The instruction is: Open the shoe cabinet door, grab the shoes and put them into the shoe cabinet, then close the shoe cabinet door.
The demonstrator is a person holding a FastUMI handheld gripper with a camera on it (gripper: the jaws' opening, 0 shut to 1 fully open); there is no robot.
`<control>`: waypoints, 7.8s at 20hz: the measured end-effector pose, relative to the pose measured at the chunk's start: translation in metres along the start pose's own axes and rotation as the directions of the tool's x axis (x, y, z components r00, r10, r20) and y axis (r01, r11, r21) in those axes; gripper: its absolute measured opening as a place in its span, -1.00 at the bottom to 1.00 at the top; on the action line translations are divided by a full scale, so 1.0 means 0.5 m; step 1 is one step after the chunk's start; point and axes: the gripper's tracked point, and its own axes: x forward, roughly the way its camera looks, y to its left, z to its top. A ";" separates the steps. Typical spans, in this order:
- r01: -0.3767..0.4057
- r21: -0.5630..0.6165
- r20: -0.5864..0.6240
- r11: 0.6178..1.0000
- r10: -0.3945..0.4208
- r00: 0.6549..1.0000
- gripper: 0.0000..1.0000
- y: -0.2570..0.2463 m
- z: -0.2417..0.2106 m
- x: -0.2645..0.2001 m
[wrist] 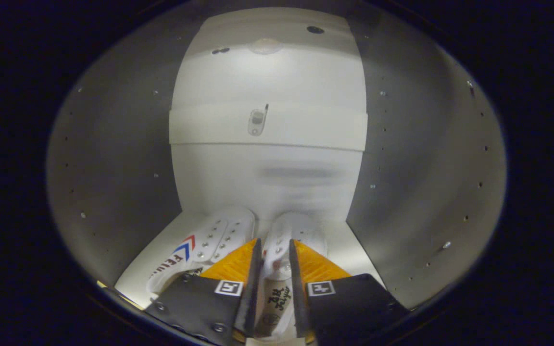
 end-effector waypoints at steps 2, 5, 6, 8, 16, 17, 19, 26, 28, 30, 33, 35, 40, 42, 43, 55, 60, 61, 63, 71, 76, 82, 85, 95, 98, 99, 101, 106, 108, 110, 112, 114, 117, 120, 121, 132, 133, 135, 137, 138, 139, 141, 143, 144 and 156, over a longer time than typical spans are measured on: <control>0.013 0.000 0.057 1.000 -0.013 0.998 -0.29 -0.001 0.033 -0.027; 0.023 0.005 0.080 1.000 -0.023 0.997 -0.30 -0.003 0.050 -0.080; 0.028 0.004 0.093 1.000 -0.028 0.995 -0.30 -0.004 0.053 -0.100; 0.042 0.009 0.143 0.999 -0.043 0.989 -0.30 -0.005 0.070 -0.155; 0.108 0.029 0.330 0.994 -0.111 0.937 -0.30 -0.006 0.127 -0.433; 0.111 0.042 0.343 0.993 -0.118 0.932 -0.30 -0.007 0.130 -0.463; 0.115 0.064 0.359 0.991 -0.130 0.924 -0.30 -0.010 0.130 -0.518; 0.175 0.109 0.413 0.978 -0.205 0.887 -0.29 -0.068 0.129 -0.717; 0.209 0.128 0.435 0.970 -0.244 0.867 -0.30 -0.105 0.126 -0.783; 0.260 0.144 0.450 0.955 -0.297 0.842 -0.30 -0.148 0.118 -0.850; 0.334 0.168 0.463 0.927 -0.373 0.804 -0.30 -0.212 0.103 -0.944; 0.368 0.185 0.479 0.911 -0.410 0.776 -0.30 -0.243 0.096 -1.005; 0.475 0.216 0.478 0.853 -0.517 0.710 -0.30 -0.330 0.073 -1.112; 0.504 0.232 0.469 0.832 -0.550 0.691 -0.30 -0.370 0.066 -1.136; 0.513 0.243 0.463 0.823 -0.563 0.684 -0.30 -0.394 0.063 -1.144; 0.426 0.290 0.372 0.857 -0.511 0.775 0.05 -0.600 0.009 -1.060; 0.335 0.234 0.386 0.913 -0.403 0.830 0.62 -0.612 0.021 -0.980; 0.315 0.224 0.380 0.922 -0.380 0.843 0.73 -0.609 0.022 -0.959; 0.300 0.200 0.355 0.933 -0.354 0.865 0.85 -0.609 0.015 -0.931; 0.159 0.267 0.324 0.951 -0.244 0.914 0.85 -0.600 0.006 -0.898; 0.071 0.235 0.326 0.969 -0.147 0.934 0.85 -0.527 0.006 -0.906; -0.030 0.174 0.343 0.984 -0.032 0.939 0.85 -0.410 0.019 -0.904; -0.071 0.178 0.340 0.982 0.006 0.940 0.85 -0.363 0.020 -0.895; -0.177 0.161 0.331 0.971 0.116 0.937 0.86 -0.209 0.035 -0.845; -0.211 0.149 0.329 0.966 0.153 0.932 0.86 -0.152 0.041 -0.817; -0.223 0.147 0.327 0.964 0.165 0.930 0.86 -0.132 0.044 -0.806; -0.251 0.138 0.309 0.958 0.199 0.930 0.86 -0.085 0.040 -0.784; -0.307 0.126 0.318 0.943 0.254 0.913 0.86 0.020 0.063 -0.719; -0.325 0.119 0.331 0.938 0.271 0.904 0.86 0.060 0.073 -0.699; -0.312 0.112 0.330 0.944 0.260 0.907 0.86 0.085 0.076 -0.680; -0.306 0.121 0.331 0.944 0.252 0.909 0.86 0.100 0.079 -0.659; -0.295 0.145 0.329 0.945 0.235 0.914 0.86 0.109 0.077 -0.635; -0.290 0.160 0.338 0.943 0.224 0.914 0.87 0.124 0.080 -0.613; -0.261 0.151 0.351 0.954 0.195 0.916 0.87 0.134 0.086 -0.593; -0.251 0.148 0.352 0.957 0.186 0.917 0.87 0.139 0.087 -0.584; -0.177 0.175 0.317 0.968 0.115 0.941 0.87 0.169 0.116 -0.484; -0.166 0.178 0.315 0.970 0.103 0.944 0.87 0.175 0.117 -0.478; -0.101 0.198 0.291 0.975 0.040 0.956 0.87 0.165 0.115 -0.458; -0.100 0.209 0.291 0.973 0.035 0.956 0.87 0.165 0.122 -0.451; -0.102 0.210 0.300 0.972 0.035 0.953 0.88 0.166 0.124 -0.450; -0.102 0.208 0.304 0.973 0.035 0.952 0.88 0.167 0.124 -0.448; -0.097 0.203 0.306 0.974 0.031 0.952 0.88 0.172 0.124 -0.443; -0.095 0.201 0.303 0.975 0.030 0.952 0.88 0.175 0.125 -0.433; -0.096 0.200 0.304 0.975 0.032 0.952 0.88 0.175 0.127 -0.429; -0.155 0.215 0.332 0.964 0.077 0.940 0.89 0.146 0.143 -0.454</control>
